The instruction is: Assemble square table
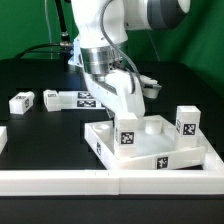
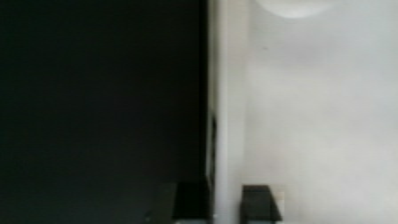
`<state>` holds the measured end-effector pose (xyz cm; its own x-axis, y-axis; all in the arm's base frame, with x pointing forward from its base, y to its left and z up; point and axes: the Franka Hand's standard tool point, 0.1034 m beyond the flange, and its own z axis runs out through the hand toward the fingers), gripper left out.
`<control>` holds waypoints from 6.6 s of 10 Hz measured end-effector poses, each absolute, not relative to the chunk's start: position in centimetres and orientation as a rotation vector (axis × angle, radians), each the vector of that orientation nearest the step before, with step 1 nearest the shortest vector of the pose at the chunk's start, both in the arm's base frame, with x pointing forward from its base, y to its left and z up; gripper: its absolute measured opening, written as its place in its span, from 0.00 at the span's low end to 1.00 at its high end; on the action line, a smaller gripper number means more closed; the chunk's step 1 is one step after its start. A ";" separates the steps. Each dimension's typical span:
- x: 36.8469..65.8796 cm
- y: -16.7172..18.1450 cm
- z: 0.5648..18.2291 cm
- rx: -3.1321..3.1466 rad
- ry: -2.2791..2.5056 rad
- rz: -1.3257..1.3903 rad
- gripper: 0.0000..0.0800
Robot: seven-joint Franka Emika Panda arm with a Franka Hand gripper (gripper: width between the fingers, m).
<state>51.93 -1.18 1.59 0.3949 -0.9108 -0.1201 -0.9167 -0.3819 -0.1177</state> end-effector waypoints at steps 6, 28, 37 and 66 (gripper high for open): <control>53.0 -6.0 2.2 -2.830 0.998 -0.076 0.08; 63.5 -3.5 2.8 -2.438 -2.002 0.003 0.08; 69.1 5.3 3.0 -2.372 -2.117 -0.130 0.08; 63.5 -5.9 12.1 -2.863 -1.279 0.077 0.81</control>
Offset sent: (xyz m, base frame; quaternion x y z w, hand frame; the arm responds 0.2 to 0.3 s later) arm 0.0000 0.0000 0.0000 0.0000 0.0000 -0.1938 0.9810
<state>63.53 -5.85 12.05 0.6664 0.7444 -0.0424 0.7441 -0.6676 -0.0247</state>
